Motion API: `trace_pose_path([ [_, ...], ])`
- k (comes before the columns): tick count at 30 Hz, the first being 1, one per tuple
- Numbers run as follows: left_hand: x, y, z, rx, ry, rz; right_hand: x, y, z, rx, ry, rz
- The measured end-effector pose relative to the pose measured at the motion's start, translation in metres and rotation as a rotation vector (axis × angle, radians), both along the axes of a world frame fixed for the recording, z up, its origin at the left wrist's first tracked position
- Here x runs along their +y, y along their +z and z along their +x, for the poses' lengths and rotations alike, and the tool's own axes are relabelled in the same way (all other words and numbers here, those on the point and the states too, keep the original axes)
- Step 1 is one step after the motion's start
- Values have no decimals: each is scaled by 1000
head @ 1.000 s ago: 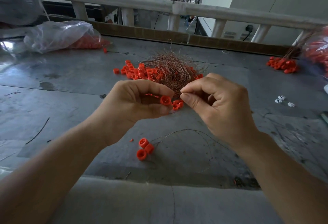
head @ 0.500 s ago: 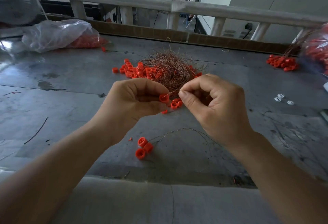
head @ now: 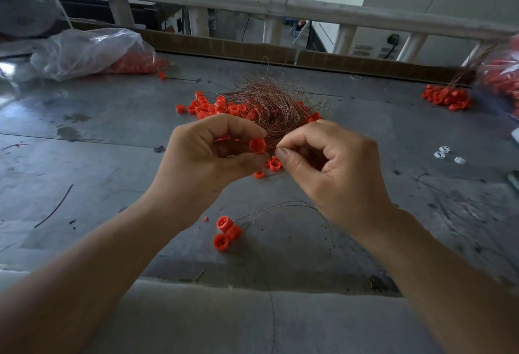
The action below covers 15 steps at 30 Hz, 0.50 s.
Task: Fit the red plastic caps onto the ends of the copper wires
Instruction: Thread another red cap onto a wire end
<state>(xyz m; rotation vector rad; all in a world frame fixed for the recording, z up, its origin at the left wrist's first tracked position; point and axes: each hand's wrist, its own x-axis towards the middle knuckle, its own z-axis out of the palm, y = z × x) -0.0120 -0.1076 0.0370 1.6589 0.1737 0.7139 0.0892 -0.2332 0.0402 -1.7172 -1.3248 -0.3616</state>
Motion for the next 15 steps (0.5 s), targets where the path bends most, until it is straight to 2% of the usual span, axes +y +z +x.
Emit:
trace_pose_path([
  [15, 4, -2, 2, -15, -85, -65, -1, 4, 3, -69, -31, -18],
])
